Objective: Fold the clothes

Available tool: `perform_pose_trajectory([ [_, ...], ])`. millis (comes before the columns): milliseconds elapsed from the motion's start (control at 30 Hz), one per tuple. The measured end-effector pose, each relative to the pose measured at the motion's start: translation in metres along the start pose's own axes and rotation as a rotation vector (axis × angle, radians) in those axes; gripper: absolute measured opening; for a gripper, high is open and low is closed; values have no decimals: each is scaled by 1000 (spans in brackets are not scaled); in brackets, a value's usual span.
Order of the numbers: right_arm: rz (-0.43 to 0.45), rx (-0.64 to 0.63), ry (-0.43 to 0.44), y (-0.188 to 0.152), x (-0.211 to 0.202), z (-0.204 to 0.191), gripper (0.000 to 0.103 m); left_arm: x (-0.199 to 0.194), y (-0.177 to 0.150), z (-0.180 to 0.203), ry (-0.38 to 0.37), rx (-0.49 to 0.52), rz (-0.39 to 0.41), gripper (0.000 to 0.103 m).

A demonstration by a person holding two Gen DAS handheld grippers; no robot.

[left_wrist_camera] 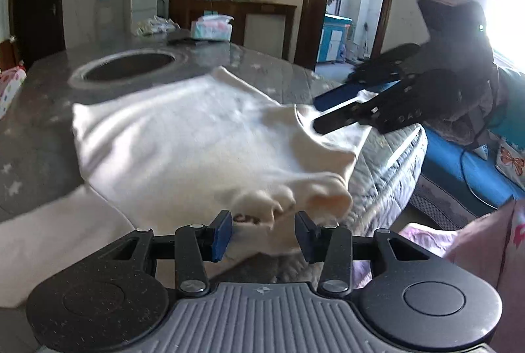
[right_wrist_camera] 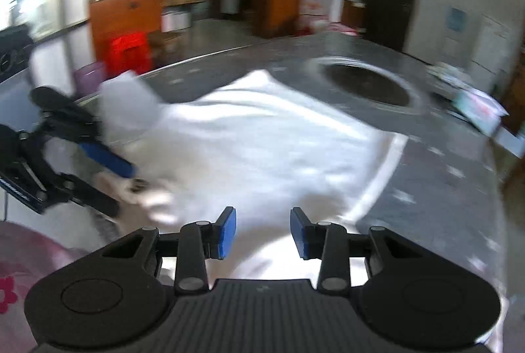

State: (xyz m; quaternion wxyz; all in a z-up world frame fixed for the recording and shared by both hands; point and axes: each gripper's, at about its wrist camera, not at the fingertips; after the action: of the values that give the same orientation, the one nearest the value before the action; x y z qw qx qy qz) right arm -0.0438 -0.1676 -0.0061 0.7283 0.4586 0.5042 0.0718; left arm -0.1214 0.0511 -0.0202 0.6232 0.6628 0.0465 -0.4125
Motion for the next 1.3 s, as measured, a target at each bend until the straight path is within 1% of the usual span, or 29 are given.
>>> perform_pose_trajectory([
  [100,-39,-54,74,1,18,-20,36,1,-7,1,-20,-8,-17,45],
  [167,-66,-95,109,-3,22,-30,35,0,-8,1,-38,-5,-22,45],
  [200,-66,-118,112,-5,22,-33,35,-1,-8,0,-51,-5,-23,45],
  [333,-73,-111,136,-3,13,-26,36,-4,-4,-5,-97,-3,-23,45],
  [433,-42,-77,114,2,6,-15,36,-6,6,-12,-91,7,4,45],
  [567,-48,-11,95,0,11,-4,36,-6,29,-26,-37,0,56,46],
  [667,-86,-25,106,-9,20,-6,36,3,48,-43,23,-13,69,47],
  [733,-78,-41,99,-11,21,-7,36,16,58,-62,60,-63,63,46],
  [867,-82,-17,107,-11,24,-3,37,43,76,-102,123,-172,47,45],
  [967,-83,-15,114,-11,24,-2,38,60,83,-126,153,-204,26,45],
  [1100,-83,-14,121,-12,23,-1,38,78,81,-150,199,-249,-30,45],
  [1233,-81,-11,127,-12,23,0,39,79,85,-170,266,-299,-17,44],
  [1300,-81,-12,131,-12,23,1,40,80,90,-177,279,-329,-7,44],
])
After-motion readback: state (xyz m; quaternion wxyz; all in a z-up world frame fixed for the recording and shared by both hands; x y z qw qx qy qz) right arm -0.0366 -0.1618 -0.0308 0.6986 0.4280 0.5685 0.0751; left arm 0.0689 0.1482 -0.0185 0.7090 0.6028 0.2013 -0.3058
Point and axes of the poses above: each gripper's, at about its wrist camera, not at the fingertips, and x roughly the way its jaws point, z to its right, y to its top, and after that the axes turned 1 degree about z, right-handed
